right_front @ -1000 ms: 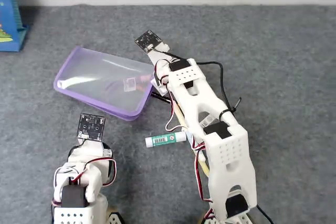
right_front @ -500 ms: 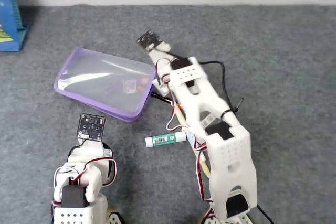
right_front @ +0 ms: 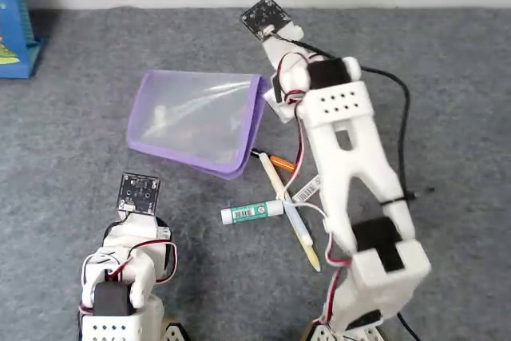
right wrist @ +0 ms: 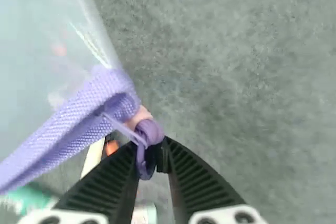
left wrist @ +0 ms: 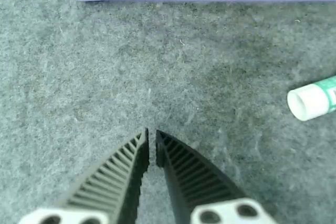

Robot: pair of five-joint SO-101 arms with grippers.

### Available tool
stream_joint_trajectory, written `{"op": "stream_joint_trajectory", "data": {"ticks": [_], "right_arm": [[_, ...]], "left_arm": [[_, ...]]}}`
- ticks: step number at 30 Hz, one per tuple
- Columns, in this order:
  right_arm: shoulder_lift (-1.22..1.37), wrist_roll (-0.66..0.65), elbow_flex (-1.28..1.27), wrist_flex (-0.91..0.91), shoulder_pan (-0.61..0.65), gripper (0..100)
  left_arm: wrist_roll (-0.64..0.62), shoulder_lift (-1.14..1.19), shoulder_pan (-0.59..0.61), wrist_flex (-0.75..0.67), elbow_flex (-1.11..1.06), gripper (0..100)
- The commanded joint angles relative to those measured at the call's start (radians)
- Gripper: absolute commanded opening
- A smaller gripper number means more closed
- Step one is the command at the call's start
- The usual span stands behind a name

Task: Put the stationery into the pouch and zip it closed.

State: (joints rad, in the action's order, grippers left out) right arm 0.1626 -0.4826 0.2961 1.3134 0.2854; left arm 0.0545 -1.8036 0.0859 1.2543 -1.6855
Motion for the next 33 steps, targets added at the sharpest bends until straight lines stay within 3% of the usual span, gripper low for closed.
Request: {"op": "stream_joint_trajectory", "data": {"ticks": [1, 9, 13, 15, 17, 21, 28, 33], "right_arm": [[-0.142, -0.133, 0.049, 0.122, -0.005, 0.9], [-0.186, -0.245, 0.049, 0.394, -0.007, 3.4], [-0.159, -0.236, 0.049, 0.447, -0.004, 24.7], [-0.127, -0.180, 0.049, 0.447, -0.004, 36.2], [-0.087, -0.100, 0.049, 0.441, -0.002, 41.6], [-0.015, 0.041, 0.049, 0.446, 0.022, 38.6], [0.033, 0.459, 0.049, 0.475, 0.038, 31.6], [0.033, 0.503, 0.038, 0.476, 0.031, 27.1]], "left_arm": [[-0.011, -0.014, 0.002, 0.005, 0.004, 3], [-0.011, -0.014, 0.002, 0.005, 0.004, 3], [-0.011, -0.014, 0.002, 0.005, 0.004, 3], [-0.011, -0.014, 0.002, 0.005, 0.004, 3], [-0.011, -0.014, 0.002, 0.005, 0.004, 3], [-0.011, -0.014, 0.002, 0.005, 0.004, 3], [-0.011, -0.014, 0.002, 0.005, 0.004, 3], [-0.011, -0.014, 0.002, 0.005, 0.004, 3]]}}
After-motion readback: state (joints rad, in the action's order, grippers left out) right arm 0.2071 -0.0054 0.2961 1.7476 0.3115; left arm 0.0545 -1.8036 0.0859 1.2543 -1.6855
